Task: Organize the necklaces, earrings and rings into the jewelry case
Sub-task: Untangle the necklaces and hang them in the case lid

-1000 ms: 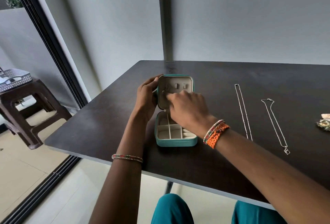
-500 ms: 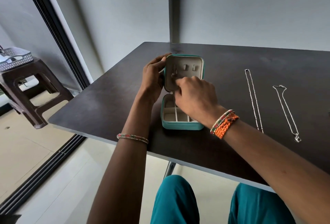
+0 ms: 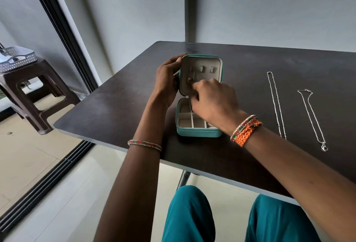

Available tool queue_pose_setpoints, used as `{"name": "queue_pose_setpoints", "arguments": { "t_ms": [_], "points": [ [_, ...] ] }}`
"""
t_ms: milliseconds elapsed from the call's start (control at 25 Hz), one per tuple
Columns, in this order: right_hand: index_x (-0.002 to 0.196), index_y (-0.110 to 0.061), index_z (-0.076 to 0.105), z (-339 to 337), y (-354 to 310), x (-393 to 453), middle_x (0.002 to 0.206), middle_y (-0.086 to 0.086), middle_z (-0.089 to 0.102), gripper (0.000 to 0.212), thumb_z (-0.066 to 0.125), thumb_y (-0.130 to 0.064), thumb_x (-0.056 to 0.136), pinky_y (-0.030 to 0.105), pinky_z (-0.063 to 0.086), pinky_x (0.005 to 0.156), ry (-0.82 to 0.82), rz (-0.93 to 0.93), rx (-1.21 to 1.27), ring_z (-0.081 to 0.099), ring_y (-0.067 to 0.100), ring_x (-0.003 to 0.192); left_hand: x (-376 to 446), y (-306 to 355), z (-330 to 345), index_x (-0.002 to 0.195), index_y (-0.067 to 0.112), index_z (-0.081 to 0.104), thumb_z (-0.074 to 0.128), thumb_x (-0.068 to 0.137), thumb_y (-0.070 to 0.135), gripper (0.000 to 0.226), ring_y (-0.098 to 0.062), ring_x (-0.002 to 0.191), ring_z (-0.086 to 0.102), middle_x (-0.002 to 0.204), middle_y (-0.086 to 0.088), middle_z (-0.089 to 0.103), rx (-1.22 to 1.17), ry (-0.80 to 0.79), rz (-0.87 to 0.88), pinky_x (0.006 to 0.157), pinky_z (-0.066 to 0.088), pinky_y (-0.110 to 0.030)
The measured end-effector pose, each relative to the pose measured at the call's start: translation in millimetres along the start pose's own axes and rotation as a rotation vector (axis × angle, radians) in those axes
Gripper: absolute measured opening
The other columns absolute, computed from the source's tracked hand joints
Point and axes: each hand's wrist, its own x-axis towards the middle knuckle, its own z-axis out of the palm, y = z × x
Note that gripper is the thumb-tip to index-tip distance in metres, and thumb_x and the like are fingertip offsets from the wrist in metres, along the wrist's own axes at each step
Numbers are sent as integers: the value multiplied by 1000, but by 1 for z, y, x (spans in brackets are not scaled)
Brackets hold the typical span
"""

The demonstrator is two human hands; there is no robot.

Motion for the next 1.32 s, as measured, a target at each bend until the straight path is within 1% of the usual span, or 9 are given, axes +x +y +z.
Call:
{"name": "queue_pose_setpoints", "arguments": {
  "t_ms": [120,320,440,600,760,880,1040,1200,1320],
  "points": [
    [105,-16,67,3,-2,-2,92,6,69,24,51,-25,90,32,45,67,-20,14,20,65,29,84,2,-1,-1,99,14,63,41,97,8,23,-11,64,59,88,-5,62,8,9,2,50,48,-21],
    [103,-15,67,7,-3,-3,91,7,68,21,50,-21,91,31,42,65,-18,18,-16,64,29,83,4,-8,0,102,10,61,40,98,6,22,-9,57,59,80,-6,61,57,91,-29,51,50,-19],
    [109,-19,68,6,-1,-2,97,6,69,25,52,-21,90,34,49,71,-10,34,63,65,30,88,5,-11,1,101,10,60,43,98,6,18,-4,51,58,79,-5,60,45,126,-25,49,49,-17],
    [110,-26,69,6,9,7,97,7,70,26,57,-22,87,34,51,72,66,38,124,65,31,89,5,-11,1,92,13,62,44,97,5,20,-5,53,59,78,-3,62,24,120,-10,50,49,-17],
    [102,-24,69,10,12,10,90,7,70,19,60,-26,86,36,53,68,118,17,121,65,31,85,6,-11,-1,93,15,62,45,97,5,20,-11,64,60,85,-5,63,15,77,14,55,50,-20],
    [96,-21,65,11,10,14,89,7,69,15,63,-29,84,34,49,65,129,6,76,65,32,83,7,-10,0,96,14,61,46,96,5,17,-8,61,62,84,-5,64,-5,65,33,55,51,-19],
    [97,-15,60,11,9,18,93,10,69,14,60,-25,87,32,43,63,108,-7,-12,65,33,86,8,-12,3,101,11,60,49,96,5,14,-7,58,63,81,-6,65,-21,51,75,55,53,-19],
    [99,-13,58,9,8,18,95,11,69,13,58,-22,89,29,34,62,73,-40,-57,66,33,86,7,-13,4,108,10,58,50,95,4,16,-5,50,60,67,2,68,-24,78,114,46,47,-16],
    [100,-13,58,6,6,13,95,10,69,14,56,-23,90,30,40,63,57,-73,-18,66,31,86,9,-10,1,102,9,57,47,96,-1,16,-8,63,67,70,3,72,-145,127,160,58,55,-20]
  ]
}}
